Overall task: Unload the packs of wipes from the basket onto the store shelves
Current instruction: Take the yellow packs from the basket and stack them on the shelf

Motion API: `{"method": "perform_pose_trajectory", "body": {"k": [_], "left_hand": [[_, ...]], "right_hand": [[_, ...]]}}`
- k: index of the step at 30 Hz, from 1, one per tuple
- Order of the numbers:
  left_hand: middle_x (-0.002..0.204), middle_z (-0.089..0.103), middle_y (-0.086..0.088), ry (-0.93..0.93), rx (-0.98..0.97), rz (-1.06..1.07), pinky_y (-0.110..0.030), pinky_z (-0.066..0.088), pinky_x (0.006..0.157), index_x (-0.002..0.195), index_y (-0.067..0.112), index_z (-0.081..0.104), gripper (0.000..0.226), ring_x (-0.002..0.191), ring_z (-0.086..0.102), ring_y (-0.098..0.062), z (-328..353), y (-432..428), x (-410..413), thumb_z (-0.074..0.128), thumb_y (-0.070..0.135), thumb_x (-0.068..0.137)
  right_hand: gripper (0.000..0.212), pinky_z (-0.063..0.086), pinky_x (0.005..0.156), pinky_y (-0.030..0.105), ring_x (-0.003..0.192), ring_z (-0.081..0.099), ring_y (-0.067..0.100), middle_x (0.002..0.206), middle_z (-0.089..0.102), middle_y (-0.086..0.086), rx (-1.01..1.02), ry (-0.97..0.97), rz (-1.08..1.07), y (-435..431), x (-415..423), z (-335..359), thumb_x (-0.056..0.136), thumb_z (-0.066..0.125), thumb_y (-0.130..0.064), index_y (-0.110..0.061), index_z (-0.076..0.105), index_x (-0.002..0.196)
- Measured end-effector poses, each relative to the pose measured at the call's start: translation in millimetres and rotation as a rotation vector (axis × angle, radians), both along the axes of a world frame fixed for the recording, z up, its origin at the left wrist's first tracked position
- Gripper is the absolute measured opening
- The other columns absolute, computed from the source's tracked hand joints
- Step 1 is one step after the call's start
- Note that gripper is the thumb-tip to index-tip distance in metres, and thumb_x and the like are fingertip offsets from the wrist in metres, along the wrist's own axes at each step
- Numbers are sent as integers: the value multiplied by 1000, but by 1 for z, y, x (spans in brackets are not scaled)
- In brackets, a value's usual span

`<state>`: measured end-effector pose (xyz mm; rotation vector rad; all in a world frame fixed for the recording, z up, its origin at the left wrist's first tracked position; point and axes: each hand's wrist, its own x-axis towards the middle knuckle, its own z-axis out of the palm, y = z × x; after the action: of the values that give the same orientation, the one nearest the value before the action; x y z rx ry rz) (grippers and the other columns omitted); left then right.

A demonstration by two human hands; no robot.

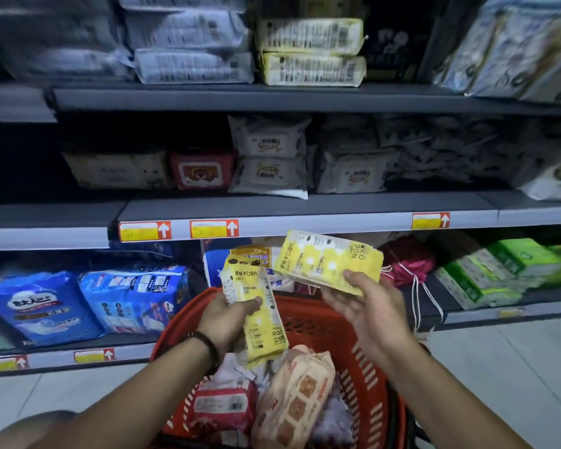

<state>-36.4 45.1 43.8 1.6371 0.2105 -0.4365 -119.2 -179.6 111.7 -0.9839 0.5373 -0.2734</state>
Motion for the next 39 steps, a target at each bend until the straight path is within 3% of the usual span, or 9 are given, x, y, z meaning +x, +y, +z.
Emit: {"method": "perform_pose_trajectory", "body": {"k": [5,10,12,15,19,23,30,35,39], "left_hand": [[115,77,-23,100,-369,23,-53,60,88,129,13,67,65,104,77,-39,18,-28,1,64,66,92],[129,74,-15,44,-512,119,-63,52,105,140,22,63,101,115,73,-40,27,-44,5,78,85,63],[130,74,-14,34,-582,142,-63,51,107,139,23,65,98,117,73,-38,34,-46,8,80,83,62],[133,73,-10,5,-619,232,-61,52,105,144,26,54,106,116,73,-35,43,-50,10,88,77,58],[129,75,-4,-49,-647,318,-64,57,95,153,43,32,119,103,79,-27,49,-53,7,95,65,54],[124,77,-3,-107,-713,235,-63,58,93,136,33,45,72,111,76,-34,60,-52,4,83,51,78],[126,72,-17,-441,-511,147,-44,65,78,125,19,39,50,110,73,-42,83,-34,9,76,15,91],[121,78,-2,-607,-465,37,-54,65,80,148,44,41,85,101,79,-32,134,-22,6,83,12,82],[139,68,7,-695,-473,-36,-33,65,82,155,42,42,100,113,75,-15,194,-21,11,88,11,72]], "right_hand": [[44,40,41,25,55,66,20,107,80,12,48,213,131,22,10,-12,85,83,-29,-13,68,123],[35,32,38,21,48,53,11,89,77,4,-260,179,287,34,17,-4,83,85,-43,-25,74,111],[42,46,47,17,54,63,2,89,79,-4,-465,148,264,36,18,0,81,85,-51,-23,75,111],[110,58,95,35,106,70,5,121,73,-13,-756,138,254,40,17,-2,50,82,-86,-30,55,141],[100,55,105,42,118,67,5,127,70,-16,-791,45,305,38,18,-13,56,100,-50,-47,43,138],[64,62,87,41,92,76,5,101,79,-12,-831,25,90,37,18,-18,63,99,-45,-38,59,112],[41,64,90,47,93,80,15,99,83,-4,-628,-132,-18,27,19,17,74,95,-18,-17,74,109],[73,60,96,38,106,77,14,111,82,-5,-583,-291,4,17,17,68,70,91,-11,-21,66,138],[84,54,95,26,107,72,-4,119,75,-10,-608,-384,-17,7,24,130,69,89,-17,-27,53,144]]}}
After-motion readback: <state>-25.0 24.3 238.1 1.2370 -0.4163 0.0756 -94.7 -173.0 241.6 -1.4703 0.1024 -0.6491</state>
